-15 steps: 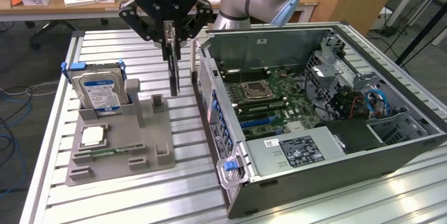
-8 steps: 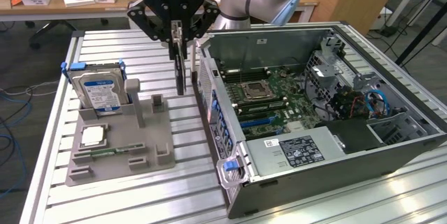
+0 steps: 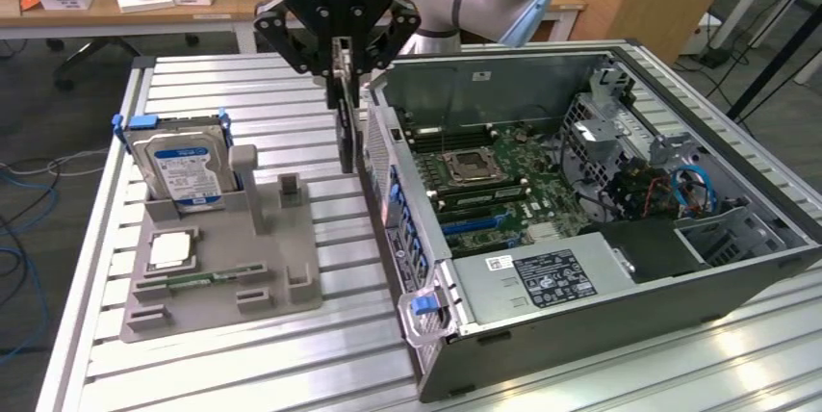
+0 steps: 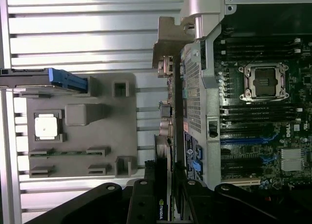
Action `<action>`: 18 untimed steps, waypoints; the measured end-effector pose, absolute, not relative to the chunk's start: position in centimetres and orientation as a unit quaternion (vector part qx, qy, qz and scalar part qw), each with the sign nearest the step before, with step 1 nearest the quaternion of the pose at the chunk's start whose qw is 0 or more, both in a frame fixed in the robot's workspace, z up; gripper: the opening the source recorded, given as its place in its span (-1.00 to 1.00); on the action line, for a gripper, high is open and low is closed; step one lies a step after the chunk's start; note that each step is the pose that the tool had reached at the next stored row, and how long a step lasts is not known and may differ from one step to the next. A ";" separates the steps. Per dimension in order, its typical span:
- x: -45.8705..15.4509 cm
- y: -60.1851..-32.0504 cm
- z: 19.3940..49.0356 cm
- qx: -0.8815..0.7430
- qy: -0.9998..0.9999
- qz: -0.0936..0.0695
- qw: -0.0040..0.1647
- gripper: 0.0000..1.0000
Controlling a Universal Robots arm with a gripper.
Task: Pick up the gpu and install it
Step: 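Pick up the gpu and move the gpu toward the slot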
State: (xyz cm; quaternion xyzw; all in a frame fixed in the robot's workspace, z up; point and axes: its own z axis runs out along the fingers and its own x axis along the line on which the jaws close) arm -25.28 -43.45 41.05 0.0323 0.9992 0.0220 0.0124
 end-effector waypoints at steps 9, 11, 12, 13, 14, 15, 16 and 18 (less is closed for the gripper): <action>-23.6 -43.4 41.1 0.032 0.999 0.022 0.012 -0.48; -23.2 -43.4 41.1 0.032 0.999 0.022 0.012 -0.48; -23.0 -43.4 41.1 0.032 0.999 0.022 0.012 -0.48; -22.8 -43.4 41.1 0.032 0.999 0.022 0.012 -0.48; -22.7 -43.4 41.2 0.032 0.999 0.022 0.012 -0.48; -22.5 -43.4 41.2 0.032 0.999 0.022 0.012 -0.48; -22.4 -43.4 41.2 0.032 0.999 0.022 0.012 -0.48; -21.9 -43.4 41.2 0.032 0.999 0.022 0.012 -0.48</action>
